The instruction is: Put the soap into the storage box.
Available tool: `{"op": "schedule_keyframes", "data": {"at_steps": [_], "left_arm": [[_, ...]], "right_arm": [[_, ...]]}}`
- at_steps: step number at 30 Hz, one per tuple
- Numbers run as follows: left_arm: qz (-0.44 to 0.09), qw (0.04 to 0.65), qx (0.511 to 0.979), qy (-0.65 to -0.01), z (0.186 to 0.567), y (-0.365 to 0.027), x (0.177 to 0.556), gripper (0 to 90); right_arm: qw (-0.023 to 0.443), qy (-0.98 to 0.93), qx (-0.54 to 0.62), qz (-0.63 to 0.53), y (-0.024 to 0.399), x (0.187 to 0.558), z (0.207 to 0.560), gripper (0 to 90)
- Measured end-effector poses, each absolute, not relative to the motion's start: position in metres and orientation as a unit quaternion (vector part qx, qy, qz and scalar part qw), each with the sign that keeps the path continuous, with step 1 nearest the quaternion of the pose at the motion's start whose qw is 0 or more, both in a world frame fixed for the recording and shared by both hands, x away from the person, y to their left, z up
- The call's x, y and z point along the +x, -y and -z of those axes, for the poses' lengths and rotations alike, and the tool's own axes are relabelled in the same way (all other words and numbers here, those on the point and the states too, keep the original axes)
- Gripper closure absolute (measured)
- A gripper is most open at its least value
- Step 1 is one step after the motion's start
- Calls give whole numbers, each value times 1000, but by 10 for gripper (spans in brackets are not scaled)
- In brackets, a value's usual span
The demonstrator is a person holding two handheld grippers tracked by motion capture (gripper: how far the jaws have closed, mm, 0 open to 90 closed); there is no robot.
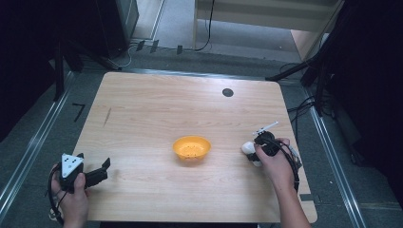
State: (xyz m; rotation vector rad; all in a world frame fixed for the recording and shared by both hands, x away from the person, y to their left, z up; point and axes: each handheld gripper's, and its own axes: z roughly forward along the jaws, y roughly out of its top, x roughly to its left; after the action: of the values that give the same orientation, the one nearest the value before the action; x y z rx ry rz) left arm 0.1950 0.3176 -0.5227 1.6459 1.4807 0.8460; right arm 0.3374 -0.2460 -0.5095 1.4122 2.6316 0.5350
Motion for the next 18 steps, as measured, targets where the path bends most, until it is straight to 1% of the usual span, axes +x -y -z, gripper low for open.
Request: {"op": "schedule_keyframes", "data": {"at_steps": [3, 7, 15, 18], "left_arm": [[-331, 377, 643, -579, 523, -318, 195, 68], [-331, 377, 643, -579, 523, -318, 195, 68], [-330, 376, 643, -580, 523, -318, 195, 68], [-330, 377, 642, -581, 523, -318, 195, 68]], "right_arm": [[53, -867, 464, -174, 245, 338, 511, 493], [65, -873, 455, -164, 240, 338, 512, 491], [66, -875, 449, -168, 241, 337, 512, 486], [66, -876, 447, -166, 241, 337, 512, 500]]}}
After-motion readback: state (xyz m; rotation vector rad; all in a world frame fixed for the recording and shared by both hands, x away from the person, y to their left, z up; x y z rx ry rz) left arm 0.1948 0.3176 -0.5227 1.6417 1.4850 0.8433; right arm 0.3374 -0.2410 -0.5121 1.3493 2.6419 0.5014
